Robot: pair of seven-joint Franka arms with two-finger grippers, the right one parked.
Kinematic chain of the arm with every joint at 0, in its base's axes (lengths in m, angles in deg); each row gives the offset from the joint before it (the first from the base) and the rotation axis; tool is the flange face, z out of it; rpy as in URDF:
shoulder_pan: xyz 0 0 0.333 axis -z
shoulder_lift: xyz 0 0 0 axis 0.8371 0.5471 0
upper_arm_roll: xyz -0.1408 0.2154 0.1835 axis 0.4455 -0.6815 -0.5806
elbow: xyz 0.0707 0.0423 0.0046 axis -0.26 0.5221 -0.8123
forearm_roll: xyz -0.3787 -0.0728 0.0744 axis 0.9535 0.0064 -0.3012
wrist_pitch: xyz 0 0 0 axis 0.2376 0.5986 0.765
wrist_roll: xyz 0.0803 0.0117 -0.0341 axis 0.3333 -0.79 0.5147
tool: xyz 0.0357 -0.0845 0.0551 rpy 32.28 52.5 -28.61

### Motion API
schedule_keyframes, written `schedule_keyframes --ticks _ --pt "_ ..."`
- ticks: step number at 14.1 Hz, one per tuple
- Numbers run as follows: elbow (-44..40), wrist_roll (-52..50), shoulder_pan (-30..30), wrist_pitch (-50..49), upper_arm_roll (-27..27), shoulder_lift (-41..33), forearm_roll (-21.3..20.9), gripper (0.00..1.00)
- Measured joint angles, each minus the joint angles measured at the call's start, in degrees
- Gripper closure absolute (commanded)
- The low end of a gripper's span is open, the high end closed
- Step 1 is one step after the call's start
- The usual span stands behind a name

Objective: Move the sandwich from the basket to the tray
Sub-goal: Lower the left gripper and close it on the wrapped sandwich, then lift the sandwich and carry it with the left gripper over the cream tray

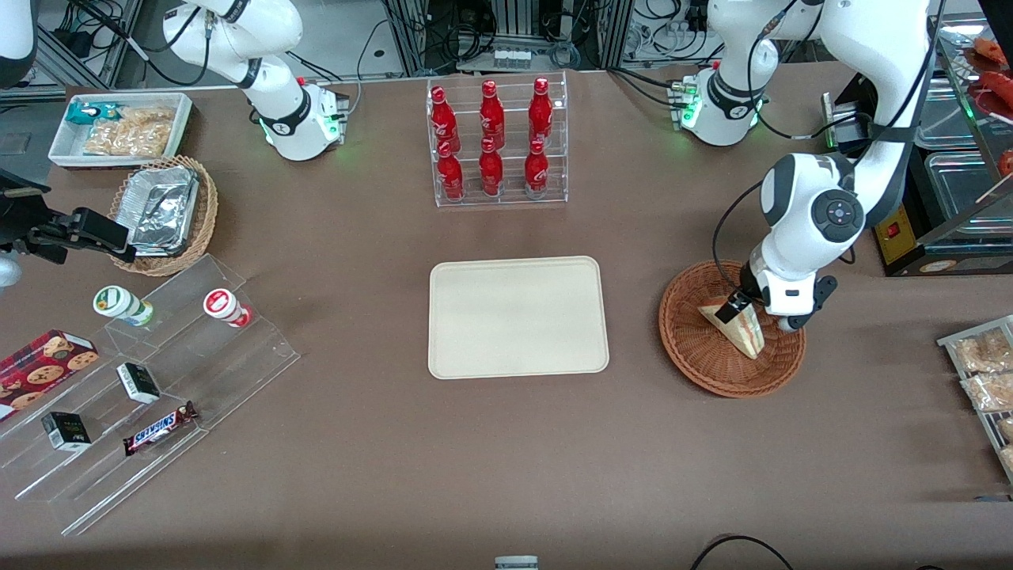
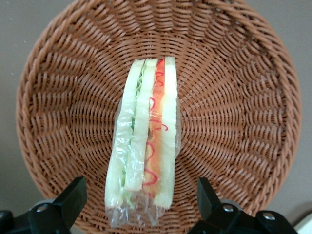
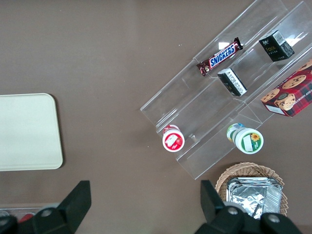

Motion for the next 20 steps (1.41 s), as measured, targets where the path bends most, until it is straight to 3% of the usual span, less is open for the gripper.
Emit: schedule_keyframes --ticks 1,2,4,5,10,13,17,20 --pt "0.4 -0.1 0.0 1.2 0.0 0.6 0.0 0.03" --pt "0.5 -0.1 0.0 2.3 0.0 1.3 0.0 0.27" --pt "0.5 -0.3 0.0 4.1 0.0 2.5 0.0 0.86" --pt "0.5 -0.6 0.0 4.3 -0.1 2.7 0.0 0.94" --pt "-0.4 -0.9 0.0 4.0 -0.1 1.9 0.0 0.99" --pt "-4.4 -0.8 1.5 -2.8 0.0 0.8 0.0 0.97" --pt "-16.7 -0.4 8.9 -17.4 0.3 2.6 -0.2 0.95" --pt "-22.4 6.2 14.9 -19.6 0.4 7.1 -0.4 0.96"
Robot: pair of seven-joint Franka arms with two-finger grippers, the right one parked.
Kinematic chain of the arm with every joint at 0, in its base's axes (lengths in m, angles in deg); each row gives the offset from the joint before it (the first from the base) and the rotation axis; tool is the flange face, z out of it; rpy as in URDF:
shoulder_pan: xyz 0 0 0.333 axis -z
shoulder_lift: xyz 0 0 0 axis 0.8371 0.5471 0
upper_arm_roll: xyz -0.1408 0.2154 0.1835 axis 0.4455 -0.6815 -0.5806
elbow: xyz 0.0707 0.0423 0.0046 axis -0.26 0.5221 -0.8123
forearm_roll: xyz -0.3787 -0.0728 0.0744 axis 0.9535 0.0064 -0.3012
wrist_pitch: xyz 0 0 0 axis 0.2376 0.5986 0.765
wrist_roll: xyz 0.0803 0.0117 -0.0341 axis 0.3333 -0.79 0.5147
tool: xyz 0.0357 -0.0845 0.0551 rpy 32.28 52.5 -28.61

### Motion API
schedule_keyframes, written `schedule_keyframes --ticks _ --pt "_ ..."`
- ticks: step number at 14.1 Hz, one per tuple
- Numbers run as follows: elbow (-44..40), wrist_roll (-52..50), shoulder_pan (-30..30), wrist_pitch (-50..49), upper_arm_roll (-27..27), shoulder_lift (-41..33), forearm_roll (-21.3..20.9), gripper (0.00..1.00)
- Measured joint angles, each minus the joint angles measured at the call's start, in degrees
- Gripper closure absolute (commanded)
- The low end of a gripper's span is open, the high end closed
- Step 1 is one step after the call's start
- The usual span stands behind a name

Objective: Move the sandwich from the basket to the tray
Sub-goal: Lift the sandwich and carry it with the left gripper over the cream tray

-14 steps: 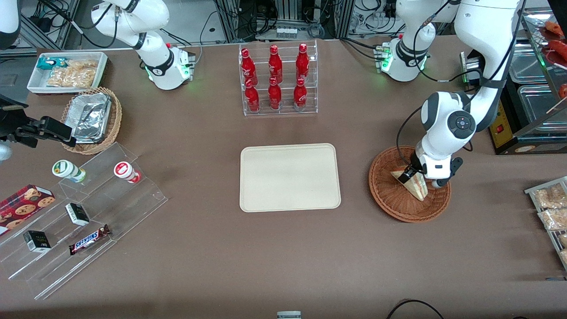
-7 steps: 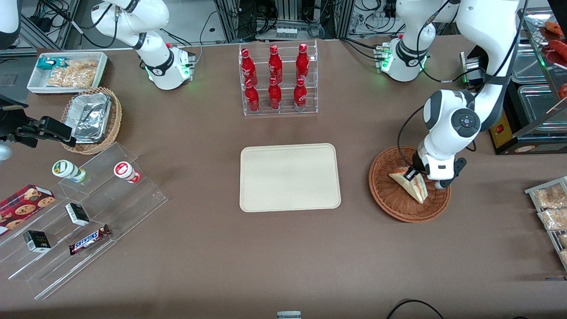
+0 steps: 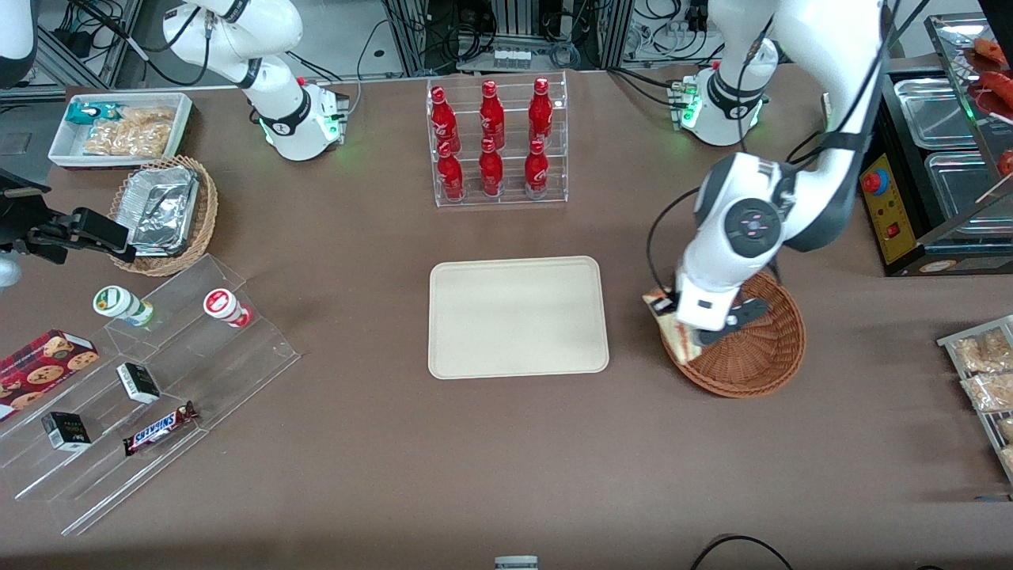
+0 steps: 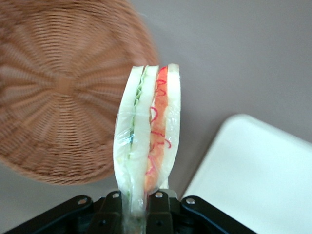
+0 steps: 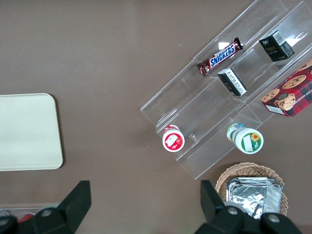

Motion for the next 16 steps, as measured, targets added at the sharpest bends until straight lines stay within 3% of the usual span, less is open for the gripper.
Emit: schedule_keyframes --ticks 4,11,16 --pt "-6.9 0.5 7.2 0.0 0.1 7.3 0.1 0.96" --pt "-18.2 -7.3 18.5 0.0 0.1 18.7 0.4 0.96" --pt "-21.8 -8.6 21.4 -0.1 0.1 22.3 0.4 0.96"
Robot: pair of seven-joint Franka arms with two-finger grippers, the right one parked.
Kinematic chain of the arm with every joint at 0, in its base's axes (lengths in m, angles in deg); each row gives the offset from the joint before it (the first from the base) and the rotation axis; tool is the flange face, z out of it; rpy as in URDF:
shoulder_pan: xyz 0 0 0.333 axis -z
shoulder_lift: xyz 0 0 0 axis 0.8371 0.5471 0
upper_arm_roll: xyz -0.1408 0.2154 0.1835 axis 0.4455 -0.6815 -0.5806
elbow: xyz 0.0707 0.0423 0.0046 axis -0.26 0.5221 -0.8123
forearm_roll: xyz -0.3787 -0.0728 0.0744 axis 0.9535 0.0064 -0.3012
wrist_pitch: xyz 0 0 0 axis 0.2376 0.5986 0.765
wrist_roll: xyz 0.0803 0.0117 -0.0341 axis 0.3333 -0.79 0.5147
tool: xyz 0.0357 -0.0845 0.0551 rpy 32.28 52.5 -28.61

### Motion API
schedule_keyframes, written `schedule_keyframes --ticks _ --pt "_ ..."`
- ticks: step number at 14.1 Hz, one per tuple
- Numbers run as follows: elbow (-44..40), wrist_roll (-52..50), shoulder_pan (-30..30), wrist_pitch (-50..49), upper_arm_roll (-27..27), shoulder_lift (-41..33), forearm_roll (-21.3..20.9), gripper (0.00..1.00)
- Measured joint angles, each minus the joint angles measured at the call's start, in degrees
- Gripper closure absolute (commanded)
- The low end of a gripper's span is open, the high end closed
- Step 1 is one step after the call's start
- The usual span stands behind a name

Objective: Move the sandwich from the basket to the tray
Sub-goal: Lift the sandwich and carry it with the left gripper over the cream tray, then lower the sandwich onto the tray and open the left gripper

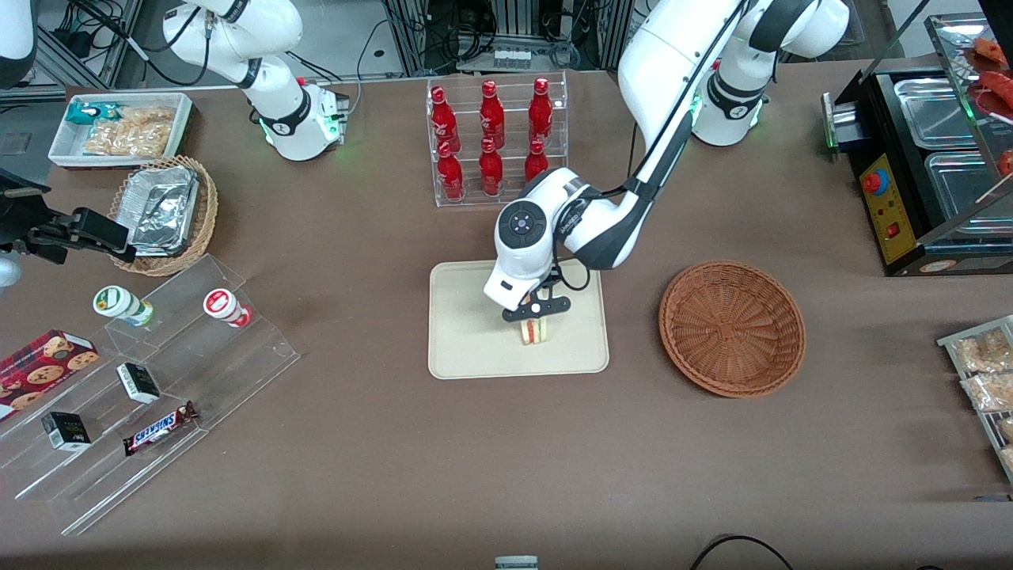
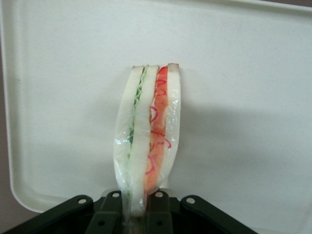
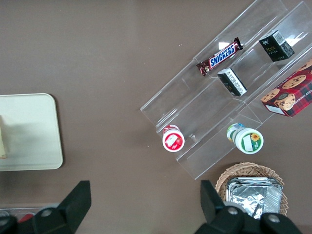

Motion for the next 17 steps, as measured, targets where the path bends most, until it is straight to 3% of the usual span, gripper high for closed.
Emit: schedule_keyframes --ticks 1,2,3,10,17 --pt "-0.9 0.0 0.3 -0.3 0.0 0.6 0.0 0.92" --pt "-1.5 0.0 0.6 -0.5 0.0 1.0 0.0 0.64" --pt "-1.8 0.0 0.7 -0.6 0.0 1.3 0.0 0.01" --pt "-3.7 0.0 0.7 -2.0 -0.4 1.0 -0.1 0.0" --pt "-5.3 0.2 -1.4 -17.8 -4.7 -8.9 -0.4 0.0"
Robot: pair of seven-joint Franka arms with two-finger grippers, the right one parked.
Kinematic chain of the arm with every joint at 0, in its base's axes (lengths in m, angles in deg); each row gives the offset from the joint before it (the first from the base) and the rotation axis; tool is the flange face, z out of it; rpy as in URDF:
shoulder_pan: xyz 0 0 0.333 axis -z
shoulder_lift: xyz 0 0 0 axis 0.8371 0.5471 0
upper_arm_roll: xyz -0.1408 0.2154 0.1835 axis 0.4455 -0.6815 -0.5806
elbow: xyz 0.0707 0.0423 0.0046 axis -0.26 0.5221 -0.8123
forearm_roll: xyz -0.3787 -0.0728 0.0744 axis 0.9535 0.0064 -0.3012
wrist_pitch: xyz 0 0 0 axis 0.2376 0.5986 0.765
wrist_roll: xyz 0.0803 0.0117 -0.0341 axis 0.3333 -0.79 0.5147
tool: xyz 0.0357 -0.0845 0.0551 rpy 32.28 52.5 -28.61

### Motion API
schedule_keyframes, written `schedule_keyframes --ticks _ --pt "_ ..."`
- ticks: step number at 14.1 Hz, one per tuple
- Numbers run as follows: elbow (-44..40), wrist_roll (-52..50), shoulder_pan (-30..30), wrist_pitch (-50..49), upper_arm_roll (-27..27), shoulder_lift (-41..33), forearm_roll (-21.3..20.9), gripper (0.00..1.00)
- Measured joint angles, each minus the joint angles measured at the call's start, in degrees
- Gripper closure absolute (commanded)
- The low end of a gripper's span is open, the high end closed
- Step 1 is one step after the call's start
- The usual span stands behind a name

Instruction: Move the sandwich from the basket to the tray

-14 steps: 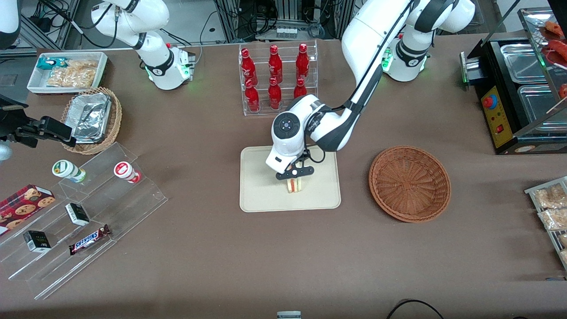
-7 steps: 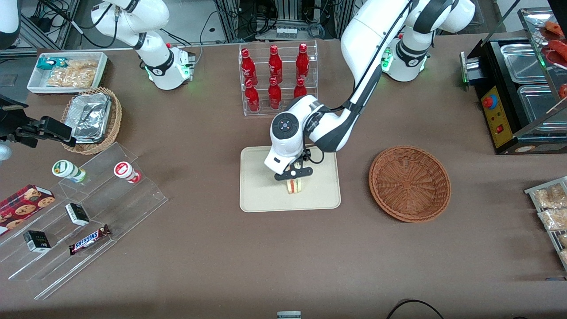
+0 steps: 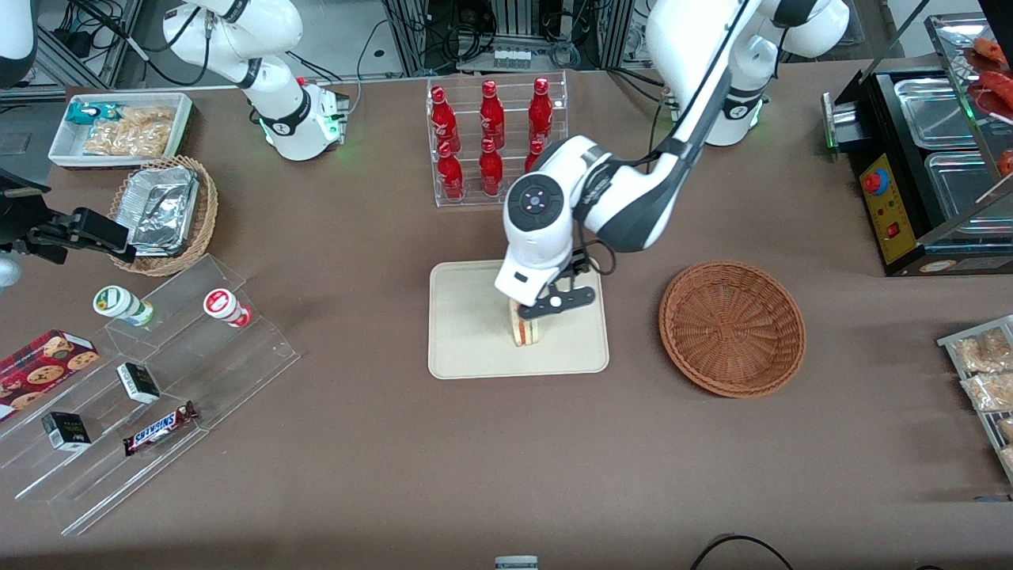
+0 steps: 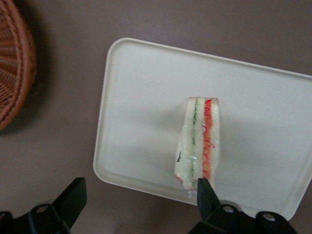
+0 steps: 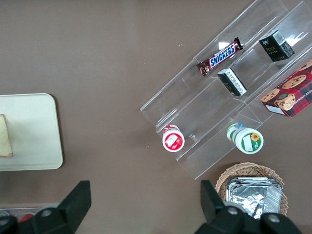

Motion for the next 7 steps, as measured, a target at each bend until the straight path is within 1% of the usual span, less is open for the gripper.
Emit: schedule_keyframes --ticks 3,7 --pt "0.7 0.9 -3.3 -1.7 -1.2 -2.1 -0.3 0.0" --pt "5.2 9.6 -10.5 -3.5 -1.4 -7.5 -0.3 0.0"
